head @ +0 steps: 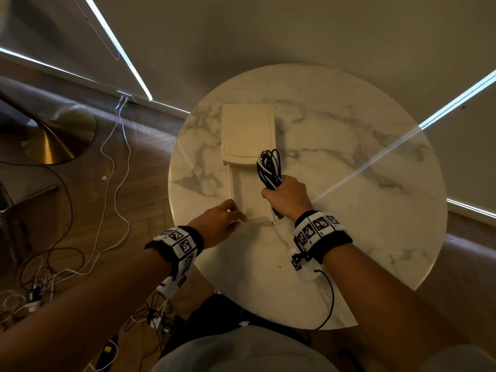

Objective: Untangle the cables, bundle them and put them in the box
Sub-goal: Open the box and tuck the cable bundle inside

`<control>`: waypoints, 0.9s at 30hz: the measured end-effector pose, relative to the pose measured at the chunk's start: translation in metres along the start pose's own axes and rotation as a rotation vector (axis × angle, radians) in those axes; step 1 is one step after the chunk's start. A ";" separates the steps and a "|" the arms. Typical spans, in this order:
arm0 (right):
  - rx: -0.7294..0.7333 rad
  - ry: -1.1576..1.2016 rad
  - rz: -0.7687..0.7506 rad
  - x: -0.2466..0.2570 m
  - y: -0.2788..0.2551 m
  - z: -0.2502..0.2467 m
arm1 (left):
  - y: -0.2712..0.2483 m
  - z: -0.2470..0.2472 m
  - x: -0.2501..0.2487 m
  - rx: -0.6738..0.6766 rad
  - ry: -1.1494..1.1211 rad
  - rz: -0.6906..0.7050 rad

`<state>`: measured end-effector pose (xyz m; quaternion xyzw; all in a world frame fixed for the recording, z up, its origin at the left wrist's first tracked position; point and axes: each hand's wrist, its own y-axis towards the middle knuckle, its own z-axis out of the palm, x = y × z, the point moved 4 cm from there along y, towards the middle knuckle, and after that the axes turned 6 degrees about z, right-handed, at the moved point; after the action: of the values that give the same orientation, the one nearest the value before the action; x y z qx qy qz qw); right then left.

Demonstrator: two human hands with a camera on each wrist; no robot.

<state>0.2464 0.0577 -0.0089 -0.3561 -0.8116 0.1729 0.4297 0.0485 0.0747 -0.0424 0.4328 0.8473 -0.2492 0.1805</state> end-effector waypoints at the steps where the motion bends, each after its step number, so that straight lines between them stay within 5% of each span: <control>1: -0.003 0.015 -0.002 0.003 0.001 0.003 | -0.001 0.000 0.001 0.005 -0.009 -0.001; 6: -0.007 0.007 0.009 0.018 0.005 0.030 | -0.009 0.001 0.008 0.022 -0.084 0.035; 18: -0.160 -0.176 0.103 0.007 0.014 0.068 | 0.023 -0.063 0.062 -0.282 -0.135 0.171; 27: -0.215 -0.171 0.098 0.008 0.015 0.076 | 0.074 -0.077 0.068 -0.245 -0.214 0.190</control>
<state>0.1872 0.0756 -0.0564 -0.4230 -0.8408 0.1354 0.3094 0.0641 0.1998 -0.0350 0.4567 0.8026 -0.1705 0.3438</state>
